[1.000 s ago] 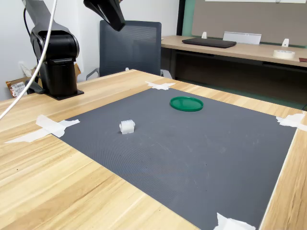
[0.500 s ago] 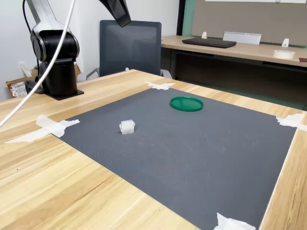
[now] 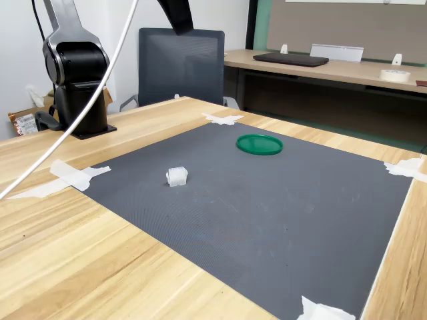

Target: Grasp a white terminal and put it in the green lid.

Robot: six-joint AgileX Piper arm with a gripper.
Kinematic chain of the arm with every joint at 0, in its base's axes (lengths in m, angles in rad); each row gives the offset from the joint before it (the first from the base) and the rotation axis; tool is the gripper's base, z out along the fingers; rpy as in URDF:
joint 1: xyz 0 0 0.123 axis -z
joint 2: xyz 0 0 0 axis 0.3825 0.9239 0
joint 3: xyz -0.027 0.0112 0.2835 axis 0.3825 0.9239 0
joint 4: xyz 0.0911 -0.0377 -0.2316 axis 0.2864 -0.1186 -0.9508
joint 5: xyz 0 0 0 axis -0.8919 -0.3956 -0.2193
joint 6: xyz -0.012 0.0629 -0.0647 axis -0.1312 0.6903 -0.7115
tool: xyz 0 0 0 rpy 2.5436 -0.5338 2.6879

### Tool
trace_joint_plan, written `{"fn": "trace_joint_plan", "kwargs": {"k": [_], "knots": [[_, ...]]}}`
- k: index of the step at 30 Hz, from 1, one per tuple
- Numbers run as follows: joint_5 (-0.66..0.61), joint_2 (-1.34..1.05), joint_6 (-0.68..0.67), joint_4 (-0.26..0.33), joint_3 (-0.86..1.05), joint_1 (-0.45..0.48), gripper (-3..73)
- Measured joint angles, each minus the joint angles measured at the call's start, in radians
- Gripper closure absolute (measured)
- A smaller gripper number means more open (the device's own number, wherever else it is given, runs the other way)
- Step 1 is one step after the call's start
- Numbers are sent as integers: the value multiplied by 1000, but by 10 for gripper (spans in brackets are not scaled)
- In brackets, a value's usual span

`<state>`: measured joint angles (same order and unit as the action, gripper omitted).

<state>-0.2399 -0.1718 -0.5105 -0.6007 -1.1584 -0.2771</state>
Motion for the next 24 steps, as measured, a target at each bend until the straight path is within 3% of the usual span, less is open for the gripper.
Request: {"fn": "trace_joint_plan", "kwargs": {"k": [8, 19, 24], "knots": [[-15, 93, -178, 23, -119, 0, 723], [-16, 156, -275, -40, -124, 0, 721], [-16, 205, -308, -123, -124, 0, 675]]}}
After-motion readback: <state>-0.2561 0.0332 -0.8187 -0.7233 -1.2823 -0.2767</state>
